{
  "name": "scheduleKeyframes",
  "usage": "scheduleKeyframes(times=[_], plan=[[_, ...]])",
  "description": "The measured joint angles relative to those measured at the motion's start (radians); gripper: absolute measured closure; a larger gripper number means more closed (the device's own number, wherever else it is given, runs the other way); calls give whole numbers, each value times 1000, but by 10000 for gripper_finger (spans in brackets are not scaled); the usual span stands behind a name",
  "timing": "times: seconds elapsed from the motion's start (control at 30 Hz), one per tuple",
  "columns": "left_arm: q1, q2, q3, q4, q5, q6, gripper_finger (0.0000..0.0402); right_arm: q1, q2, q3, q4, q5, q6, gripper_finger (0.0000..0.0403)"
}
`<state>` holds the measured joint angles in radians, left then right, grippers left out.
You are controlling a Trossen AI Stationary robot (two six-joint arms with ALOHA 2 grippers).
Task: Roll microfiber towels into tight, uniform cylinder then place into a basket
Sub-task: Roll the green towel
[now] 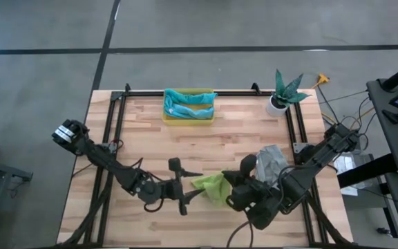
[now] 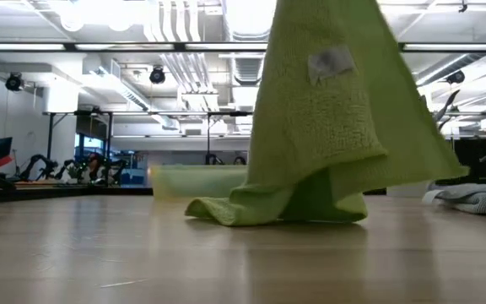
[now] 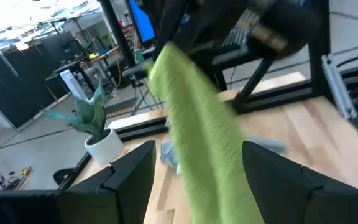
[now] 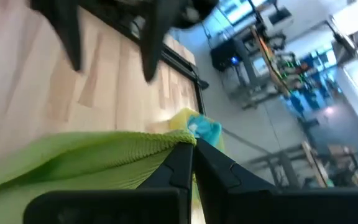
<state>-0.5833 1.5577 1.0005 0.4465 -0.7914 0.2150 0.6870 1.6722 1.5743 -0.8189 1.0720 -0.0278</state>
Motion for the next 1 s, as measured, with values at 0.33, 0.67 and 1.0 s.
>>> scheduleKeyframes(times=[0.33,0.67,1.0], plan=[[14,184,186,-3,-43,78,178,-22,10,-1,-15,-11,88,394],[15,423,472,-9,-378,222,178,-25,32,-1,-15,-24,147,394],[75,518,552,-8,-608,327,178,-4,32,-1,-17,-24,193,394]])
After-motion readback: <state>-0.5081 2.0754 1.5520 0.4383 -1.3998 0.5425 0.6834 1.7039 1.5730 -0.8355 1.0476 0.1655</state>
